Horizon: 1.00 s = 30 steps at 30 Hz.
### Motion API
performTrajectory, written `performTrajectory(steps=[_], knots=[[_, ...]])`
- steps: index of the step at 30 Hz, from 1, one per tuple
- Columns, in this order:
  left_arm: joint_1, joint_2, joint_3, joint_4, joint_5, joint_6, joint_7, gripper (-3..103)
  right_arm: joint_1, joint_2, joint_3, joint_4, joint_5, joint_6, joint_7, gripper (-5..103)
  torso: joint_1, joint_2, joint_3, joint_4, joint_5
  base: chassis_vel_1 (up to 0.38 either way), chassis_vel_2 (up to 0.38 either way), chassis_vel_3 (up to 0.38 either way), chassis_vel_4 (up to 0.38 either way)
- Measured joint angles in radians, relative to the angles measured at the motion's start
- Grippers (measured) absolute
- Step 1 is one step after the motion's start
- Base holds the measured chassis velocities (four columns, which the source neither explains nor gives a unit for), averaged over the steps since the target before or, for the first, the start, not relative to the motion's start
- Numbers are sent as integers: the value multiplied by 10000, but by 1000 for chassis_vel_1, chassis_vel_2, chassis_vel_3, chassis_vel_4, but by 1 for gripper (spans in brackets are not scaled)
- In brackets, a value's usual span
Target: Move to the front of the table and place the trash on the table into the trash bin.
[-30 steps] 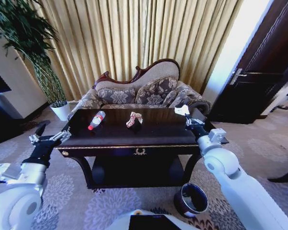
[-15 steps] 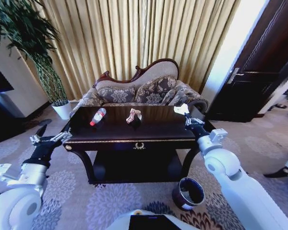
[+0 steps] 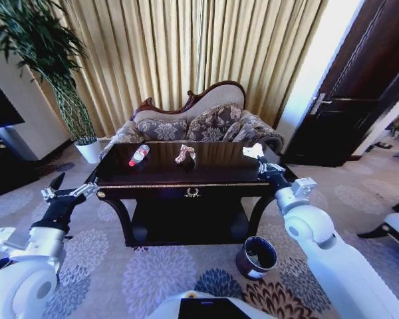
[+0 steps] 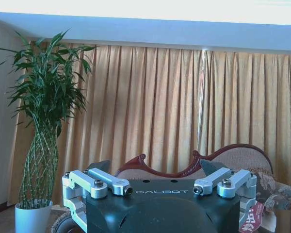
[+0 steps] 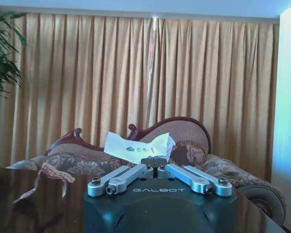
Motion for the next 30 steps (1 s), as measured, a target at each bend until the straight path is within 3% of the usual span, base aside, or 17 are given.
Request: performTrajectory(steps=[10,21,27,30], knots=[[61,-39,-47,0,-2,-68,-19,100,-1122,395,458,-1192,-862,602,-410,0,1,0,1,0,1,16,-18,-16,20],[101,-65,-213,0,-69,-222,-55,100,-3605,1484,1391,-3300,-1958,1699,-764,0,0,0,0,-5,-2,0,0,0,0],[24,-122,-83,-1,-59,-222,-58,100,-3084,1800,666,-4871,-2374,1855,-965,0,1,0,0,0,-1,0,0,0,0],[24,-150,-69,0,-51,-222,-52,100,-2039,2124,37,-6582,-3271,1995,-1077,0,1,0,0,6,2,0,0,0,0]])
